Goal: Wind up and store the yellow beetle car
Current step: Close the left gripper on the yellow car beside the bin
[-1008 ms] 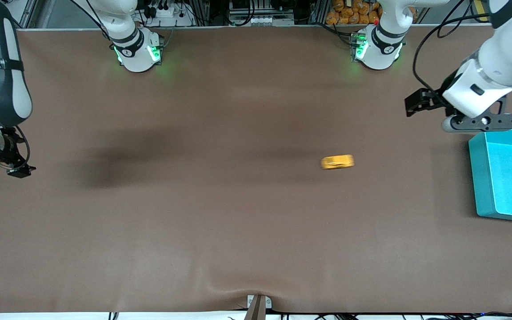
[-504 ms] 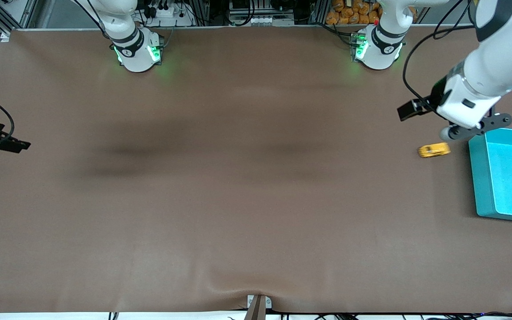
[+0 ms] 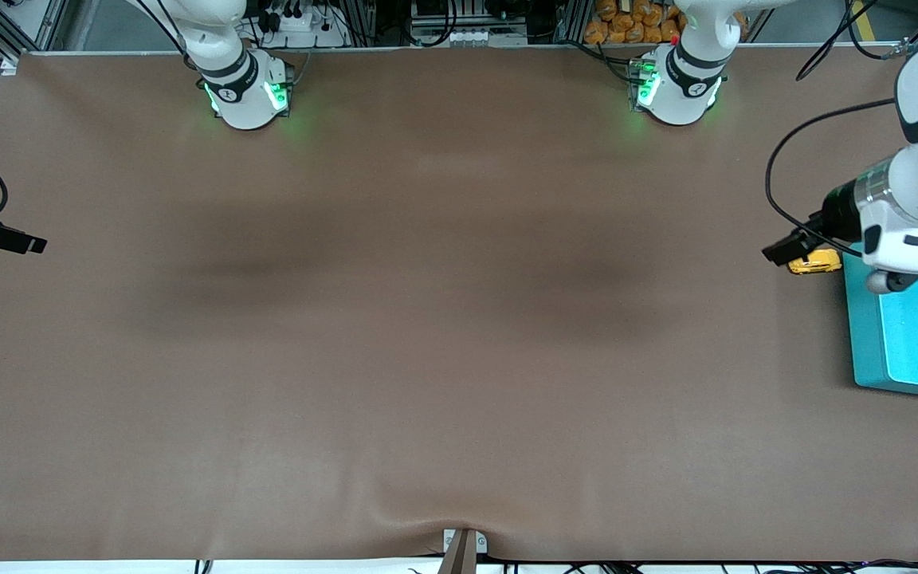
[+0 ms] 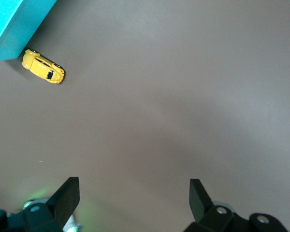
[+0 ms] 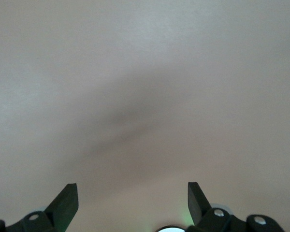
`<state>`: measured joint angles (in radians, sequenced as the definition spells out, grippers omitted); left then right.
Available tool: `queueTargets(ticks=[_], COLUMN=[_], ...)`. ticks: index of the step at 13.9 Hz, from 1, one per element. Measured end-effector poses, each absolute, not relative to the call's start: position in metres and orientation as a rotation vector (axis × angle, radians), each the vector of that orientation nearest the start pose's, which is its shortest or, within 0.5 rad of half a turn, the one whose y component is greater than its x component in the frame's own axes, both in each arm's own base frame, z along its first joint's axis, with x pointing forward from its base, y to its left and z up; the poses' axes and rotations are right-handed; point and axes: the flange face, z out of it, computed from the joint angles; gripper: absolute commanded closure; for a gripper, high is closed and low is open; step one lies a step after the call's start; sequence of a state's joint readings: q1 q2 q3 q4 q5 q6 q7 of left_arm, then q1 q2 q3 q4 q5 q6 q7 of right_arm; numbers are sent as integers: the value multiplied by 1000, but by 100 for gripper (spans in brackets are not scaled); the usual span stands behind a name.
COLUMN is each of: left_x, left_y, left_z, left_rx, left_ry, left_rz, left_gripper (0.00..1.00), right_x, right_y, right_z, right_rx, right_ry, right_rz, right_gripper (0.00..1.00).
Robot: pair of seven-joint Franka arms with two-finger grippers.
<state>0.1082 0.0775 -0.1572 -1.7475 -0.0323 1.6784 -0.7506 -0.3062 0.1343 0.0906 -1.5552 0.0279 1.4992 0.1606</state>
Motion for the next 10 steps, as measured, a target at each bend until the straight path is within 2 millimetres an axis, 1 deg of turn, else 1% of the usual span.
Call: queueTargets(ticks=[1, 4, 6, 7, 8, 10], left_x=[571, 568, 563, 560, 556, 545], left_y=[-24, -14, 0, 13, 28, 59], left_z=[497, 461, 436, 425, 414, 386], left_rx=[-2885, -2756, -2668, -2621, -2573, -2485], left_ry=[-1180, -1452, -1600, -1673, -1744, -1879], left_rz=[222, 197, 193, 194, 195, 179], left_gripper=[0, 0, 0, 0, 0, 0], right_x=[570, 573, 573, 570, 567, 552], right_y=[-120, -110, -105, -98, -83, -47], right_z=[557, 572, 581, 590, 602, 632], right_rx=[-3034, -3049, -3033, -3033, -3039, -3054], right_ry=[527, 247, 166, 129, 86, -5], right_rz=[269, 216, 183, 160, 132, 76], right_gripper=[0, 0, 0, 0, 0, 0])
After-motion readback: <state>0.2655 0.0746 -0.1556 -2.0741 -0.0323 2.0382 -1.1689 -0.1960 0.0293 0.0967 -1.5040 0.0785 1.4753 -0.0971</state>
